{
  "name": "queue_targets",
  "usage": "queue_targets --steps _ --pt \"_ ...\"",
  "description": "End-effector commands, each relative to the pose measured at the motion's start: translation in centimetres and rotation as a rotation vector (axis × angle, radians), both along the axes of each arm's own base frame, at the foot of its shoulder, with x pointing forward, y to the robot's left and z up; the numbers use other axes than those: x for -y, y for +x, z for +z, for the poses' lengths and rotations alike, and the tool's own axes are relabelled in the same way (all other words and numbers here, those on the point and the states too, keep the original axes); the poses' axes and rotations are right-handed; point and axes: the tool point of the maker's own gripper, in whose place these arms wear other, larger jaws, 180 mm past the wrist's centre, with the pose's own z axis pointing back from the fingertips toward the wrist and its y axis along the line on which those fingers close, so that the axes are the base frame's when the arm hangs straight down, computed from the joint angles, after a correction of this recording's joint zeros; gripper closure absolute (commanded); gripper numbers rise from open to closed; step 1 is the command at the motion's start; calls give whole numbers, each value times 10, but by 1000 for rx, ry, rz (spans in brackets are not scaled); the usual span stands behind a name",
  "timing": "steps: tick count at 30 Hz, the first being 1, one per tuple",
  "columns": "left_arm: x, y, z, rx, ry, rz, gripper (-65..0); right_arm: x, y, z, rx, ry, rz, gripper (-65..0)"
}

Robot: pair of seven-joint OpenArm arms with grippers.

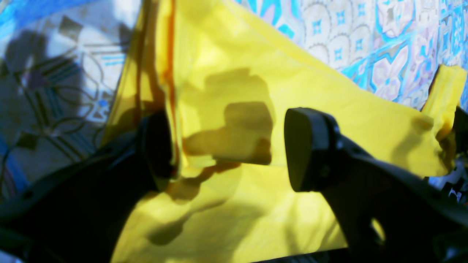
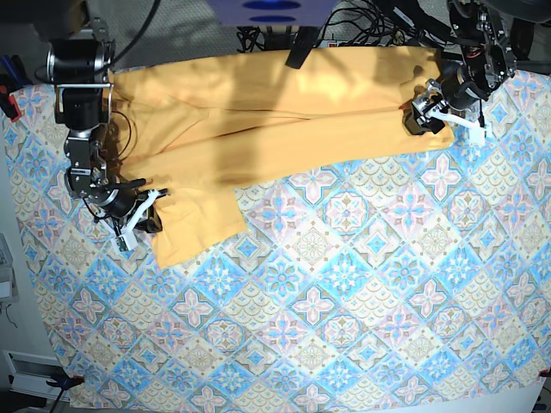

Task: Fold the T-shirt properly
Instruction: 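Drag the shirt's hem side with the right gripper toward the left gripper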

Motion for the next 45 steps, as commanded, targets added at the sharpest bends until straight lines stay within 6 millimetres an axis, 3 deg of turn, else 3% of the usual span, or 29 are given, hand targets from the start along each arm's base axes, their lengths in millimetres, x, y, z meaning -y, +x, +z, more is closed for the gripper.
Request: queue_targets --steps 1,7,14,27,36,41,45 --pt "-2 -2 0 -12 7 -7 -453 18 18 28 82 -15 -30 -1" --pt "-2 -1 1 -10 9 -6 -453 35 -7 54 97 -76 -11 -1" --pt "-2 0 1 -6 9 -6 -453 61 -61 68 63 -203 -33 -1" --pt "-2 5 3 3 9 -8 -453 47 -145 73 6 -299 63 -1" --pt "-2 5 3 3 9 -8 -453 53 -156 72 -12 -310 53 0" --pt "-3 4 2 2 10 -6 -453 69 -160 82 -1 -340 17 0" --pt "-3 5 3 3 10 -6 -453 70 -168 72 -34 -332 14 -2"
